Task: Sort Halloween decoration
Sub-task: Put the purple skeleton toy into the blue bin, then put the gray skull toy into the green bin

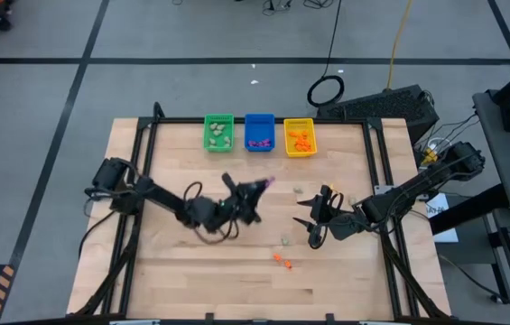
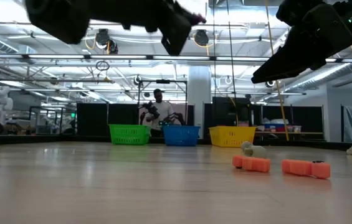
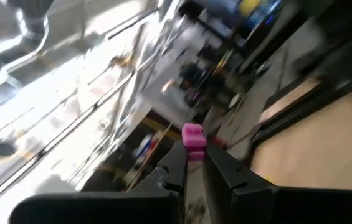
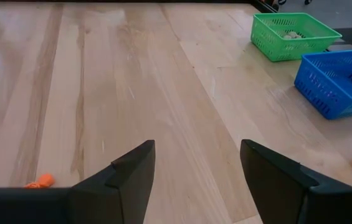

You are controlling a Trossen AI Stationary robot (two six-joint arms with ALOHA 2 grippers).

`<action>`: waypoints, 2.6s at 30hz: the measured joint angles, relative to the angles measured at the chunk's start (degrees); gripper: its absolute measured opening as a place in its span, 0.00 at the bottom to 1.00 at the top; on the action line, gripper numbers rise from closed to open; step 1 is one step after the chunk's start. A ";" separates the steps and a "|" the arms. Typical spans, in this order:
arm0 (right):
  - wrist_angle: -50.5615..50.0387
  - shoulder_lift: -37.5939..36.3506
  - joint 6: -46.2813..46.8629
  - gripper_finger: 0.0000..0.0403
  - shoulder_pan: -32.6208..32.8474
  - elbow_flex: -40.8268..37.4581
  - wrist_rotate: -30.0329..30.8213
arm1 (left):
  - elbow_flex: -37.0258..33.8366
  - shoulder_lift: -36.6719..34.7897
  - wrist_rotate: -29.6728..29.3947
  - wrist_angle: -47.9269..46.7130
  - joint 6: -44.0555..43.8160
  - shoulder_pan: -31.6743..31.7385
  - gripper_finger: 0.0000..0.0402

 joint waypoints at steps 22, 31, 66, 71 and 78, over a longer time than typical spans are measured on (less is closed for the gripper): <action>0.00 0.00 -0.10 0.55 0.00 0.00 0.11 | 4.14 0.00 10.77 -35.91 -59.29 29.84 0.07; 0.00 0.00 -0.06 0.55 0.00 0.00 0.23 | 11.52 0.00 16.17 -56.05 -71.66 34.76 0.07; -13.66 7.05 10.57 0.55 -1.48 -0.51 6.42 | 11.54 -7.58 41.11 -69.23 -78.36 15.64 0.59; -9.27 11.48 12.64 0.55 -3.72 -2.93 9.03 | 8.88 -7.69 29.60 -68.60 -77.97 5.38 0.59; 3.81 12.20 9.41 0.55 -7.95 -8.46 8.50 | 5.85 -7.69 23.18 -68.39 -82.26 -2.99 0.59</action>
